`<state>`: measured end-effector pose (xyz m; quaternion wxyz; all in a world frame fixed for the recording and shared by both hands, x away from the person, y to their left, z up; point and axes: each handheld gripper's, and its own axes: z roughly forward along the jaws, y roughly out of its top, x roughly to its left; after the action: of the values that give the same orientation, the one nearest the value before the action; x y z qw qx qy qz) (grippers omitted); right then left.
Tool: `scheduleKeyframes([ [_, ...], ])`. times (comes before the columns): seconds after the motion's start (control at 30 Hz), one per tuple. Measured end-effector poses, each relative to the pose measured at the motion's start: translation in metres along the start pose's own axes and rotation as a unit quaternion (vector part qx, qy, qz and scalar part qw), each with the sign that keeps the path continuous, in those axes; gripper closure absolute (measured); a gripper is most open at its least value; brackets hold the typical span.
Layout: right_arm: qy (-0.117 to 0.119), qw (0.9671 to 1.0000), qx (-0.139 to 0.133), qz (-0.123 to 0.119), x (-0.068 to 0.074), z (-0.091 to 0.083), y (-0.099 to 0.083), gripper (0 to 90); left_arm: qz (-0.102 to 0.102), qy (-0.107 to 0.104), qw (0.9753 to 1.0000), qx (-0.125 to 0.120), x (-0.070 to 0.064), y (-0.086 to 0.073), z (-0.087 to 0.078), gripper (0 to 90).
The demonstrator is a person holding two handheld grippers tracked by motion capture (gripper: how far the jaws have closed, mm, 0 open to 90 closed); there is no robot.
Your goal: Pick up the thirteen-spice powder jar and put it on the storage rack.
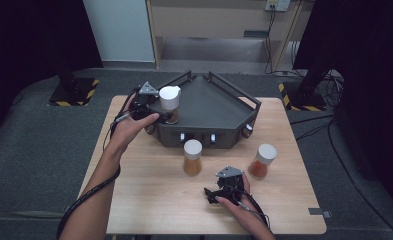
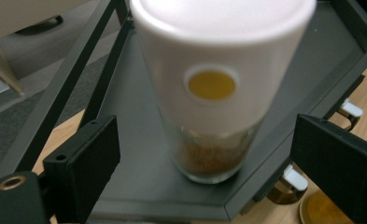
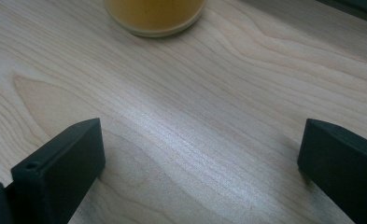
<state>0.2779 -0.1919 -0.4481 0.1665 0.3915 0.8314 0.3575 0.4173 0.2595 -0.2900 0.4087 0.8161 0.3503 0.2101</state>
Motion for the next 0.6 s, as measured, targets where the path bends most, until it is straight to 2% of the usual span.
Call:
scheduleKeyframes([
  [0.17, 0.000, 1.0000, 0.000, 0.001, 0.000, 0.000, 0.000, 0.6, -0.009, 0.006, 0.9999, -0.006, -0.007, -0.013, -0.009, 6.5],
  [0.33, 0.000, 1.0000, 0.001, 0.002, 0.000, 0.000, 0.000, 0.6, -0.010, 0.008, 0.9998, -0.013, -0.013, -0.024, -0.021, 6.4],
  [0.47, 0.000, 1.0000, 0.001, 0.001, 0.000, 0.000, 0.000, 0.6, -0.006, 0.012, 0.9999, -0.011, -0.020, -0.029, -0.028, 6.2],
  [0.6, -0.001, 1.0000, 0.002, 0.000, 0.000, 0.000, 0.000, 0.6, -0.013, 0.013, 0.9998, -0.011, -0.023, -0.038, -0.033, 6.2],
])
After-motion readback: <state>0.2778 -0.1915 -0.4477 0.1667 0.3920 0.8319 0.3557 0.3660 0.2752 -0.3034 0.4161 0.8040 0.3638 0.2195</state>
